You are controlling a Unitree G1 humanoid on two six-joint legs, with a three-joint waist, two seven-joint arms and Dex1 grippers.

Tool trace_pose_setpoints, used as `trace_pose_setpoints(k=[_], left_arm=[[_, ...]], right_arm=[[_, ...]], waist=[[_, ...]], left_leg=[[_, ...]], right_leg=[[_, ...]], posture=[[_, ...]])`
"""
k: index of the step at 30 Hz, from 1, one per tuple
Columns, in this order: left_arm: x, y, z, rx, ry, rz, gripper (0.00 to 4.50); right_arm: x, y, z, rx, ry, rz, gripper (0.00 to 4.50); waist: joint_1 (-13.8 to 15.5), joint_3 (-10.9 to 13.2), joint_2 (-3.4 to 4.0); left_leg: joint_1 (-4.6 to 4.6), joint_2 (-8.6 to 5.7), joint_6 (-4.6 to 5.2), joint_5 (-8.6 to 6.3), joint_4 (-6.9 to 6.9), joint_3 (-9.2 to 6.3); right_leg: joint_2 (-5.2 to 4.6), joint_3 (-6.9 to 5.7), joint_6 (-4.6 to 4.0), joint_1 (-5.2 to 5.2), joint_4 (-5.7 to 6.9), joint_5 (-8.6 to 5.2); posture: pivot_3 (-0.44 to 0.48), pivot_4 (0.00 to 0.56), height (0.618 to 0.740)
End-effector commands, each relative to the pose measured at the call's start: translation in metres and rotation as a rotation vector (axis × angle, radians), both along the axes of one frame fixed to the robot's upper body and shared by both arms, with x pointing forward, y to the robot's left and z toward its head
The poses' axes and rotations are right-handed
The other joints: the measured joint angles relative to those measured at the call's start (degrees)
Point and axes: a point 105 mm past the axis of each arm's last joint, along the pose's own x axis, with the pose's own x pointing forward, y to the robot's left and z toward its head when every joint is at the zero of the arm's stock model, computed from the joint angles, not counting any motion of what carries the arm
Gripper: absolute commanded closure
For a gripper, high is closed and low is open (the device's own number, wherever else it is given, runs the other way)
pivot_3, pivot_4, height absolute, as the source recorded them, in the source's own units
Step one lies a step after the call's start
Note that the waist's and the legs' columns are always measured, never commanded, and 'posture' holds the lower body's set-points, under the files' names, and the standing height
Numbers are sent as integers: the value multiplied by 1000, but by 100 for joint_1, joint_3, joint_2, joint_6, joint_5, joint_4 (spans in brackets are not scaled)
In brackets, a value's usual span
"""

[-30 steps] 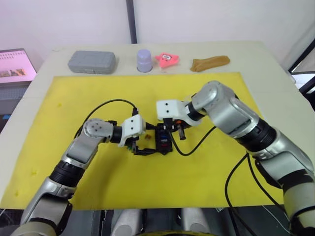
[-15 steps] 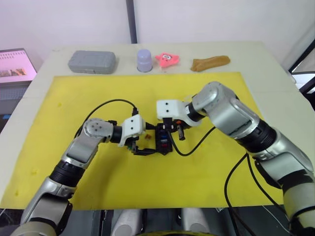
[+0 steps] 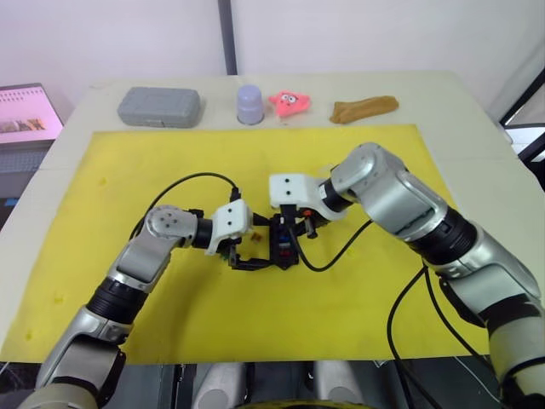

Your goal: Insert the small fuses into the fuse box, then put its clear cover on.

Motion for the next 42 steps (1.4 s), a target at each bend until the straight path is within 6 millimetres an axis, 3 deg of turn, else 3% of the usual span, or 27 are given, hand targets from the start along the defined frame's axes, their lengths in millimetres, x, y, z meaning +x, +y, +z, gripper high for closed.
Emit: trace_pose_setpoints(k=[1,13,17,27,42], left_arm=[[2,-1,9,-9,-44,-7,0],[6,1,9,-8,-50,5,0],[7,2,11,-13,-50,10,0],[10,3,13,-16,-53,14,0],[12,4,14,-13,-54,18,0]], right_arm=[[2,1,19,33,-42,14,3175],[5,-10,40,96,-67,-13,3175],[6,-12,40,160,-61,-25,4467],[-1,-14,21,252,-7,-30,4467],[1,-15,11,245,5,-49,4467]], waist=[[-1,0,0],[5,0,0],[7,0,0],[8,0,0],[9,0,0]], left_leg=[[0,0,0,0,0,0],[-2,0,0,0,0,0],[-2,0,0,0,0,0],[-2,0,0,0,1,1],[-2,0,0,0,1,0]], right_leg=[[0,0,0,0,0,0],[0,0,0,-1,0,0],[0,0,0,-2,0,0],[-1,0,0,-1,0,0],[-1,0,0,0,-1,0]], posture=[[0,150,740],[0,150,740],[0,150,740],[0,150,740],[0,150,740]])
